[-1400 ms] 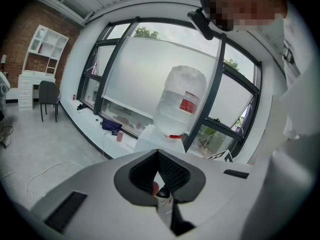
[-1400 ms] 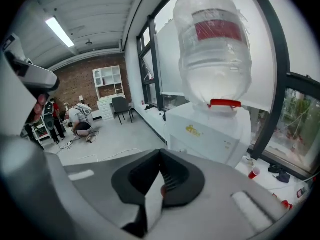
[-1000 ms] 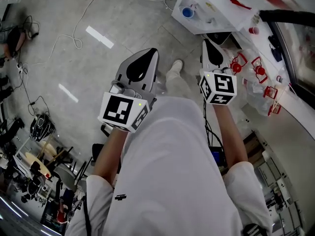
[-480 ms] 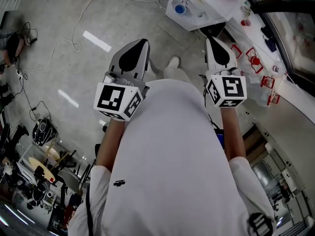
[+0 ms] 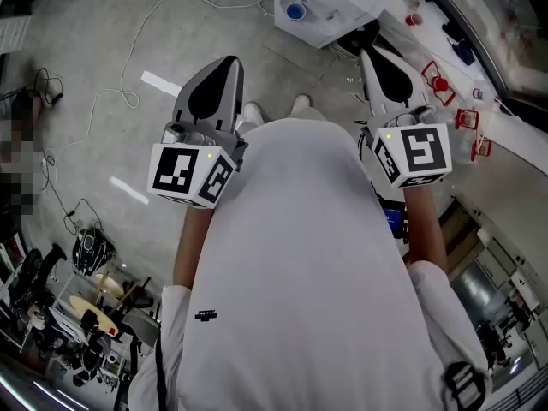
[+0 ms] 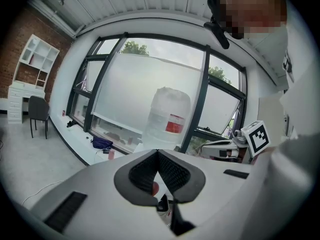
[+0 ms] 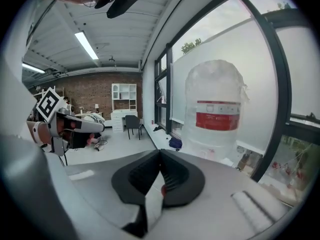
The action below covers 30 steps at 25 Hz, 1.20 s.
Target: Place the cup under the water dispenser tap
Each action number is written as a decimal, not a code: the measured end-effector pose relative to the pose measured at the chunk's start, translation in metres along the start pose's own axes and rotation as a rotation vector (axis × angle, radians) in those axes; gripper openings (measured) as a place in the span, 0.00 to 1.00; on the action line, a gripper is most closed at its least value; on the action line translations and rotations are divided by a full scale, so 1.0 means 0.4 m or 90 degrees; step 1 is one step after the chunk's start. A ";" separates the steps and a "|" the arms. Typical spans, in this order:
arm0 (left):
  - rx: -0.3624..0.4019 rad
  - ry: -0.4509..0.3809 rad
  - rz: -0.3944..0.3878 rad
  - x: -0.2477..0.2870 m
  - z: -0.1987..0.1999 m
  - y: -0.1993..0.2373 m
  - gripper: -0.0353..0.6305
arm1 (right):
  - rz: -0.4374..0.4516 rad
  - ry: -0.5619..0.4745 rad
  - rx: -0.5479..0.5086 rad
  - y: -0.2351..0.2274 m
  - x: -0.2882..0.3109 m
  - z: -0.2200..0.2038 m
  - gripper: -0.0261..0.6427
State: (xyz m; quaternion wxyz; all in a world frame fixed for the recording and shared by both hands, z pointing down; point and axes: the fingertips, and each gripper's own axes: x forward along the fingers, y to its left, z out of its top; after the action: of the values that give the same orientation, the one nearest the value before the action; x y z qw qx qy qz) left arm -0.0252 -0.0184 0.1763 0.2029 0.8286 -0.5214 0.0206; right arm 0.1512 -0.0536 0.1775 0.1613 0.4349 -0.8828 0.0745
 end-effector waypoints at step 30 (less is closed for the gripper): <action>0.031 0.011 -0.059 -0.002 0.037 -0.052 0.06 | 0.037 -0.043 -0.025 0.105 -0.012 0.047 0.06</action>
State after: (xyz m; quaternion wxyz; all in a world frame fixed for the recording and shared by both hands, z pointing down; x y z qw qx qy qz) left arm -0.0100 -0.0152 0.1559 0.1879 0.8564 -0.4799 0.0314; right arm 0.1167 -0.0295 0.1586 0.1377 0.4082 -0.9012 0.0466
